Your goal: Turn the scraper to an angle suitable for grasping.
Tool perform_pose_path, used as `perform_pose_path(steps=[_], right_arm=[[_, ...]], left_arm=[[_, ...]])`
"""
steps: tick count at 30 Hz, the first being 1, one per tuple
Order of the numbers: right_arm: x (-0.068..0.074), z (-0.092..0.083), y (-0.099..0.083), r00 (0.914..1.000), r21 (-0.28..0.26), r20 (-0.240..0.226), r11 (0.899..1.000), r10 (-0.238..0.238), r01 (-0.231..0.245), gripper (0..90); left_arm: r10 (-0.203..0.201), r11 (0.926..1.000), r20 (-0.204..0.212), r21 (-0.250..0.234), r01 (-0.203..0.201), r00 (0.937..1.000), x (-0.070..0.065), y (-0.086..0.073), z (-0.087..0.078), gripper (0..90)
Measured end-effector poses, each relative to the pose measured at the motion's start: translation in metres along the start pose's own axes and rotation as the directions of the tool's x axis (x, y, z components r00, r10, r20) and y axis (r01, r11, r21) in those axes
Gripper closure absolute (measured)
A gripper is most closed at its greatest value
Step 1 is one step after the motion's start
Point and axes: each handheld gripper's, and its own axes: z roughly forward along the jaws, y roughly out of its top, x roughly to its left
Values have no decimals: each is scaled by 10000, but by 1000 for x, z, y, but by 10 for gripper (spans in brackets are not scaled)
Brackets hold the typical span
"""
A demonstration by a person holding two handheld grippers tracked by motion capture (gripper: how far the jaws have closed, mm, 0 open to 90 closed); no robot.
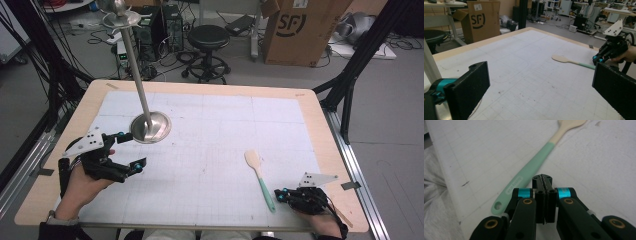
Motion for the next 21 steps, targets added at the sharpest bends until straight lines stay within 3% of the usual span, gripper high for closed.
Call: perform_pose_path(steps=[6, 12, 21], right_arm=[[8, 3, -5, 9982, -106, -593, 9999, 9, -16, 899], [13, 8, 0, 9973, 22, -729, 10000, -23, 25, 899], [25, 30, 18, 9938, 241, -968, 9981, -540, 566, 899]], left_arm=[[-54, 10000, -7, -39, 54, 10000, 0, 0, -1, 18], [10, 10000, -29, 74, -10, 10000, -1, 0, 0, 18], [-18, 10000, -123, 27, 18, 9999, -1, -2, -4, 18]])
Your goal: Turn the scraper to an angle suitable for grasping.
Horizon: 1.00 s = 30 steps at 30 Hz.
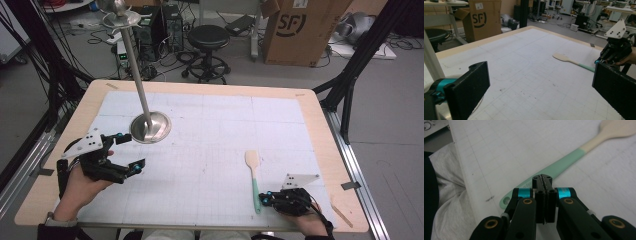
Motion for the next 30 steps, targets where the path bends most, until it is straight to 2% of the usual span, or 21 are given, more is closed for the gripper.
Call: perform_pose_path(steps=[6, 11, 18, 21, 30], right_arm=[[10, 23, 17, 9996, 101, -145, 9996, -260, 262, 899], [14, 38, 29, 9991, 247, -370, 9994, -220, 229, 899], [19, 55, 44, 9993, 346, -221, 9990, -292, 299, 899], [19, 64, 51, 9991, 374, -342, 9990, -246, 259, 899], [22, 89, 71, 9996, 273, 143, 9993, -252, 248, 899]], left_arm=[[-46, 10000, -106, 55, 47, 9999, 1, -3, -4, 19], [-35, 10000, -219, 40, 36, 9998, 0, -4, -9, 18], [-16, 10000, -398, 73, 19, 9992, -1, -6, -16, 18], [-25, 10000, -521, 92, 30, 9986, 0, -8, -21, 18], [-65, 9999, -705, 99, 72, 9975, -1, -10, -28, 19]])
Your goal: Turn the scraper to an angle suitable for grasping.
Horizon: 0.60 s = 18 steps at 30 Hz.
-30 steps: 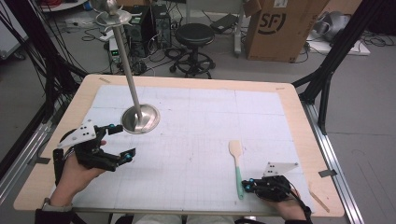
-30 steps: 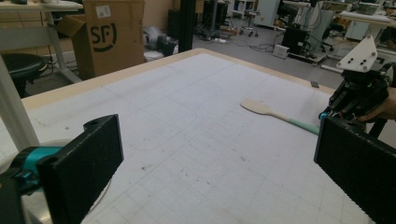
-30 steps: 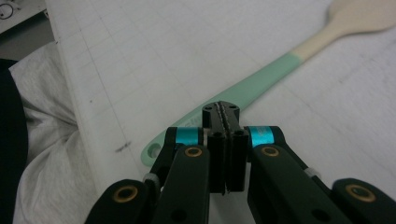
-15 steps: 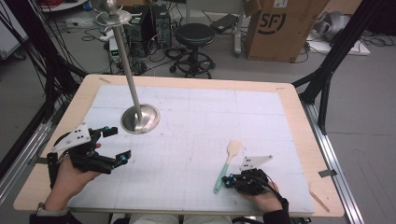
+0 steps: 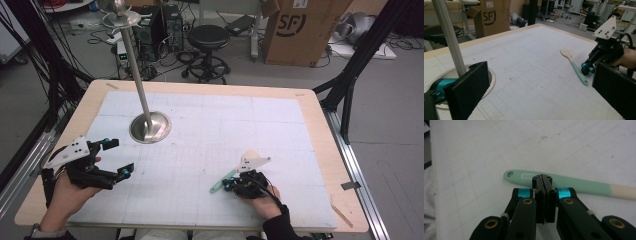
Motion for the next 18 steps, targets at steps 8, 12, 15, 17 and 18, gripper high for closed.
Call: perform_pose_path(steps=[8, 12, 15, 17, 18], right_arm=[[-7, 19, 15, 9994, -154, -273, 9996, 232, -236, 900], [-12, 14, 18, 9985, -375, -521, 9992, 151, -171, 900], [-30, -9, 22, 9972, -1335, -295, 9884, 687, -721, 900], [-44, -21, 22, 9952, -1605, 79, 9824, 979, -954, 900], [-50, -24, 22, 9941, -1584, 341, 9826, 1031, -965, 900]], left_arm=[[23, 10000, -63, 13, -23, 10000, 0, -1, -2, 19], [27, 10000, -12, 52, -27, 10000, 0, -1, 0, 19], [-43, 9997, 117, -222, 45, 9999, -3, 0, 0, 19], [-47, 9995, 201, -299, 53, 9998, -5, 1, 0, 19], [-11, 9997, 213, -254, 17, 9998, -6, 1, 0, 19]])
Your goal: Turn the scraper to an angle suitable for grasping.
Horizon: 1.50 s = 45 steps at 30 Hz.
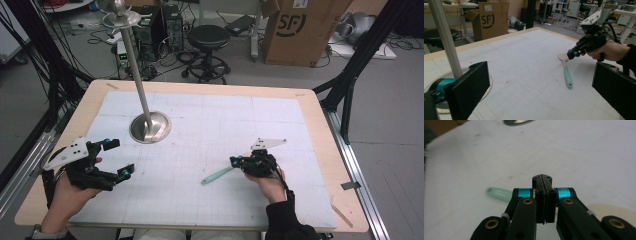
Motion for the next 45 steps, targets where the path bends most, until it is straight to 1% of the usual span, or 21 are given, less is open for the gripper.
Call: perform_pose_path(steps=[2, 3, 4, 5, 6, 7, 10, 11, 12, 14, 15, 17, 18, 21, 22, 30, 36, 38, 40, 43, 45], right_arm=[[-12, -2, 2, 9996, 23, 298, 10000, 29, -30, 900], [-18, -2, 3, 9991, 38, 421, 10000, 53, -54, 900], [-23, -1, 4, 9992, -20, 381, 10000, 88, -88, 900], [-29, 0, 5, 9995, -126, 239, 9997, 196, -193, 900], [-35, 0, 5, 9993, -265, 262, 9993, 277, -270, 900], [-40, 1, 6, 9986, -230, 390, 9991, 355, -346, 900], [-49, 6, 9, 9970, 174, 726, 9995, 257, -270, 900], [-52, 8, 10, 9972, 152, 668, 9993, 322, -333, 900], [-53, 11, 10, 9975, 273, 653, 9992, 284, -302, 900], [-55, 18, 10, 9955, 873, 941, 9960, 80, -162, 900], [-55, 21, 10, 9940, 1009, 1090, 9949, -13, -97, 900], [-56, 25, 9, 9911, 1210, 1326, 9926, -111, -51, 900], [-57, 26, 9, 9912, 1249, 1315, 9922, -179, 13, 900], [-57, 25, 8, 9913, 1238, 1305, 9923, -149, -14, 900], [-56, 25, 8, 9902, 1268, 1388, 9919, -143, -34, 900], [-51, 23, 7, 9876, 1454, 1521, 9893, -380, 157, 900], [-49, 19, 3, 9889, 1351, 1473, 9908, -178, -23, 900], [-50, 19, 3, 9891, 1340, 1457, 9910, -214, 17, 900], [-48, 17, 1, 9901, 1345, 1398, 9909, -94, -96, 900], [-46, 13, -1, 9909, 1472, 1346, 9890, -42, -158, 900], [-44, 11, -2, 9905, 1578, 1370, 9874, -102, -116, 900]], left_arm=[[57, 10000, -4, 66, -57, 10000, -1, -1, 1, 19], [192, 9996, -87, 207, -190, 9998, -4, -2, 0, 19], [192, 9996, -87, 207, -190, 9998, -4, -2, 0, 19], [310, 9992, -200, 274, -304, 9993, -5, -2, 0, 19], [429, 9985, -324, 363, -417, 9986, -7, -3, -2, 19], [429, 9985, -324, 363, -417, 9986, -7, -3, -2, 19], [464, 9986, -342, 262, -455, 9983, -9, -3, -6, 19], [447, 9986, -440, 305, -434, 9980, -8, -4, -9, 19], [447, 9986, -440, 305, -434, 9980, -8, -4, -9, 19], [397, 9987, -532, 344, -379, 9978, -6, -6, -12, 19], [295, 9990, -637, 362, -272, 9975, -4, -9, -15, 19], [251, 9991, -687, 371, -226, 9973, -4, -10, -16, 19], [251, 9990, -708, 387, -224, 9972, -3, -10, -17, 19], [244, 9991, -763, 377, -215, 9968, -3, -11, -19, 19], [250, 9991, -758, 373, -222, 9968, -4, -11, -20, 19], [224, 9991, -613, 380, -201, 9979, -6, -11, -18, 19], [66, 9988, -661, 494, -33, 9978, -2, -16, -16, 19], [77, 9987, -637, 503, -45, 9979, -2, -16, -15, 19], [93, 9987, -600, 515, -62, 9982, -2, -16, -14, 19], [97, 9986, -525, 516, -70, 9986, -2, -15, -11, 19], [110, 9985, -486, 538, -84, 9988, -2, -15, -10, 19]])
